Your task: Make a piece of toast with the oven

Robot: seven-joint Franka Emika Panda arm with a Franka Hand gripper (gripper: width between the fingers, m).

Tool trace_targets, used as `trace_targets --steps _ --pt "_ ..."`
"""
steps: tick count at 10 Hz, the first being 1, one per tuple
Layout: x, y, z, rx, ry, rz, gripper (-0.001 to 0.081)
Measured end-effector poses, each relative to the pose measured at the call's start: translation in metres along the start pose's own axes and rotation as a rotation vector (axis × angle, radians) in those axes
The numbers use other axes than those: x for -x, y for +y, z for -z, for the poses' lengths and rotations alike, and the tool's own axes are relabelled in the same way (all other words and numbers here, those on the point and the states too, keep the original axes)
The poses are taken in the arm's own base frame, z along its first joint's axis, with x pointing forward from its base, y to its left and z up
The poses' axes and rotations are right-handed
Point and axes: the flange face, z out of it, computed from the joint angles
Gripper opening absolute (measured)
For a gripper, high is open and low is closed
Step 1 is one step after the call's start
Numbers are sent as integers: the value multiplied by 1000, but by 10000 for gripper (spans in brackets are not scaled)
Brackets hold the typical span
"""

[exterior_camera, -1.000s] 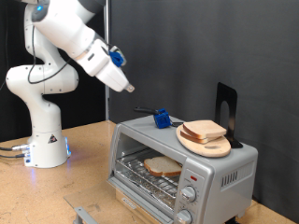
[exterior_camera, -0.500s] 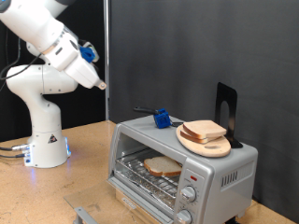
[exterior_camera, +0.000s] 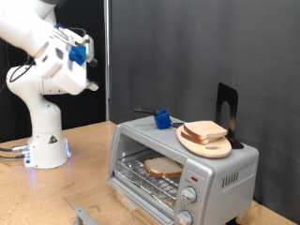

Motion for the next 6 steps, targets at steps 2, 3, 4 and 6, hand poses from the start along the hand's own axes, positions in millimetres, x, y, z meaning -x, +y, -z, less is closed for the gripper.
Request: trace_targets --steps 2,3,4,6 --pt "4 31 24 16 94 -245 808" --pt "9 49 32 86 107 -313 808" --pt "9 55 33 134 101 -348 808" --pt "14 53 29 124 43 -390 808"
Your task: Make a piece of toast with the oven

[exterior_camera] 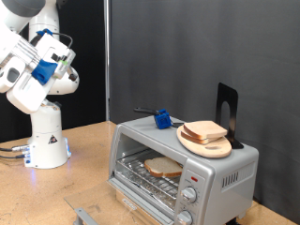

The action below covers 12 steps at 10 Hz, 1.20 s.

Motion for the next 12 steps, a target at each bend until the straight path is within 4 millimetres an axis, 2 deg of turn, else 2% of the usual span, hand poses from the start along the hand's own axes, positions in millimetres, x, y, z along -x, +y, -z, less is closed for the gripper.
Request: trace_targets --steps 2,4,7,9,11,12 --pt "0 6 -3 46 -87 -202 808" --pt "-15 30 -11 97 -92 -305 808" --pt "-46 73 -19 110 19 -274 808" --pt "-58 101 -22 106 39 -231 808" --pt "-67 117 -27 125 49 -245 808" --pt "-66 117 -27 123 47 -245 808"
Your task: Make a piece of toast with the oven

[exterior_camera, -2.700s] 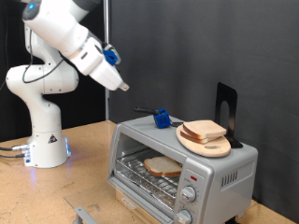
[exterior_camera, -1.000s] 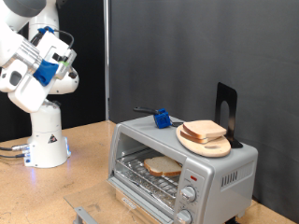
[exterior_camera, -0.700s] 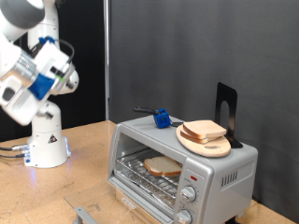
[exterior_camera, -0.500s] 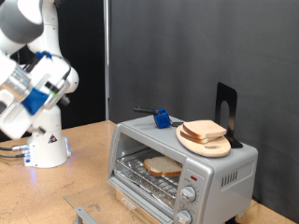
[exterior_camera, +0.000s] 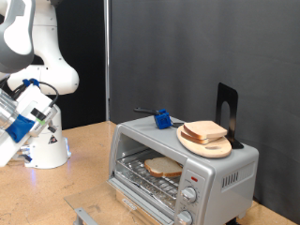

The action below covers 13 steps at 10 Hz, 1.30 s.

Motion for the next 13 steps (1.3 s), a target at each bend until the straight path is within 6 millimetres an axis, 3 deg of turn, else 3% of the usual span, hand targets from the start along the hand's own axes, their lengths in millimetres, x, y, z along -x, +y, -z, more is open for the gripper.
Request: trace_targets --steps 2,4,6,9,13 --pt "5 4 -1 -47 -49 13 808" --pt "-3 20 -16 -72 -22 5 808" --pt "-16 32 -47 -39 38 -22 808" --pt "-29 33 -99 -5 69 -9 808" --pt "-33 32 -151 32 56 6 808"
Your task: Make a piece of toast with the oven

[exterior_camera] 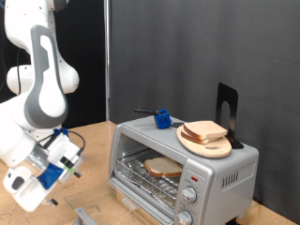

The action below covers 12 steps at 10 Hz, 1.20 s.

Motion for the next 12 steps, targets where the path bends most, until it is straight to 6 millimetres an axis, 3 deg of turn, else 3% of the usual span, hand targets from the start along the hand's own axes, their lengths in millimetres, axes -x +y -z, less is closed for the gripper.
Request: trace_targets --steps 8,10,12 --pt "17 -2 -51 -23 -26 28 808" --pt "25 -6 -55 -44 -71 34 808" --pt "29 -10 -41 -86 -111 41 808"
